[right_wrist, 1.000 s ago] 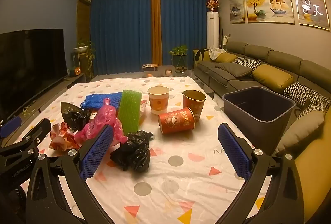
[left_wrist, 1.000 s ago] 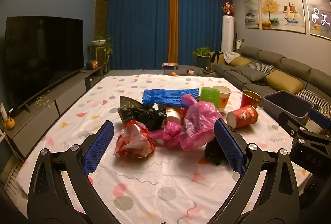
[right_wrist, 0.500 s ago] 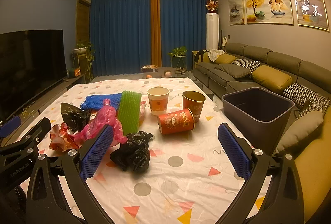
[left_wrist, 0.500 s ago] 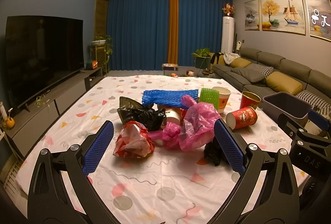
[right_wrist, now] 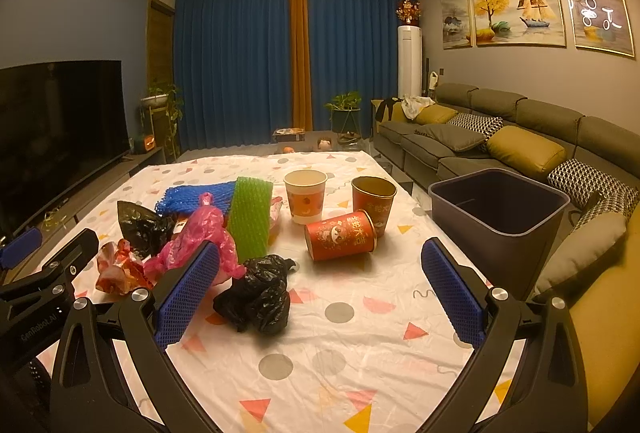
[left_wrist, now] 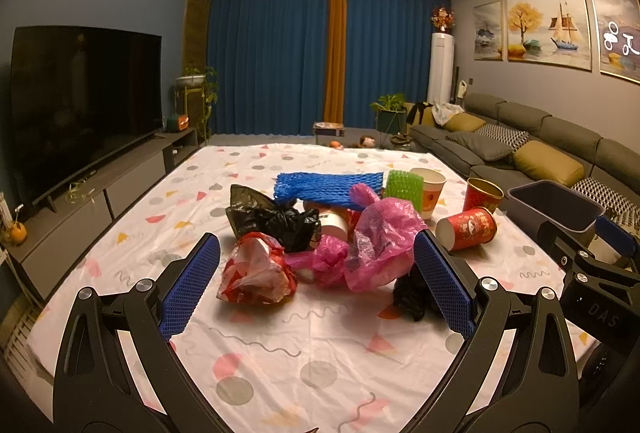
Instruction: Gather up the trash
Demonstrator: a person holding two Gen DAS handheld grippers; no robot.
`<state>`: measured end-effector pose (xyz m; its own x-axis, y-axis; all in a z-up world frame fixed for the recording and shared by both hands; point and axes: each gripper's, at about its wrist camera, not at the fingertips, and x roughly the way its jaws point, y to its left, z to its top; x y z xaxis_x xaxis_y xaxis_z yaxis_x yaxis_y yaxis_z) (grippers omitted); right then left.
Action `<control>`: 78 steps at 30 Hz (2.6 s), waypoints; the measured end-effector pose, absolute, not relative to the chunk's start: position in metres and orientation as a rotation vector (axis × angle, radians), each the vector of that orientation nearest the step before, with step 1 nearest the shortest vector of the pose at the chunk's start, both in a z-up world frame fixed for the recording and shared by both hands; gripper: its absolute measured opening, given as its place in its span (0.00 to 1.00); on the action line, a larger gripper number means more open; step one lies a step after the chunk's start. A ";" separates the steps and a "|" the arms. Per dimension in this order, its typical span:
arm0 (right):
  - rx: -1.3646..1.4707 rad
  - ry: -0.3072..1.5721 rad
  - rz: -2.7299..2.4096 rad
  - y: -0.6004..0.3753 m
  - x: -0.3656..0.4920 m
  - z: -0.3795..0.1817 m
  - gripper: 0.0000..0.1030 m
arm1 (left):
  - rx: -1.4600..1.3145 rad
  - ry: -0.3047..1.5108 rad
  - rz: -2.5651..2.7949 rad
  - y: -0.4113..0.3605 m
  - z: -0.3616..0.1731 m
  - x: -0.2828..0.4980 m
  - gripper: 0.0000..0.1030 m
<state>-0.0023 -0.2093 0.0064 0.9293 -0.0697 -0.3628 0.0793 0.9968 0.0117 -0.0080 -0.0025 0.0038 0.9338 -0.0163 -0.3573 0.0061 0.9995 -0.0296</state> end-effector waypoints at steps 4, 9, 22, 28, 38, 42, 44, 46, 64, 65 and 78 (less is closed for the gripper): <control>0.031 0.373 -0.076 -0.210 -0.002 0.005 0.95 | -0.026 0.367 -0.002 -0.003 0.002 -0.007 0.93; 0.034 0.372 -0.077 -0.211 -0.002 0.004 0.95 | -0.029 0.370 -0.003 -0.004 0.000 -0.005 0.93; 0.035 0.370 -0.078 -0.212 -0.002 0.004 0.95 | -0.034 0.371 -0.001 -0.005 -0.001 -0.005 0.93; 0.034 0.369 -0.076 -0.212 -0.002 0.003 0.95 | -0.039 0.372 0.000 -0.006 -0.001 -0.005 0.93; 0.036 0.368 -0.080 -0.213 -0.002 0.002 0.95 | -0.057 0.370 -0.002 -0.001 -0.002 -0.004 0.93; 0.037 0.366 -0.081 -0.214 -0.002 0.002 0.95 | -0.063 0.366 -0.013 0.001 -0.002 -0.003 0.93; 0.039 0.365 -0.084 -0.214 -0.002 0.002 0.95 | -0.061 0.362 -0.016 0.001 -0.001 -0.003 0.93; 0.040 0.365 -0.086 -0.214 -0.001 0.001 0.95 | -0.055 0.359 -0.012 0.000 -0.001 -0.004 0.93; 0.041 0.373 -0.085 -0.216 0.002 -0.002 0.95 | -0.032 0.351 -0.025 -0.005 -0.003 -0.003 0.93; 0.039 0.373 -0.085 -0.216 0.002 -0.003 0.95 | -0.032 0.350 -0.025 -0.004 -0.004 -0.003 0.93; 0.030 0.381 -0.080 -0.214 0.005 -0.004 0.95 | -0.040 0.353 -0.033 -0.005 -0.005 -0.002 0.93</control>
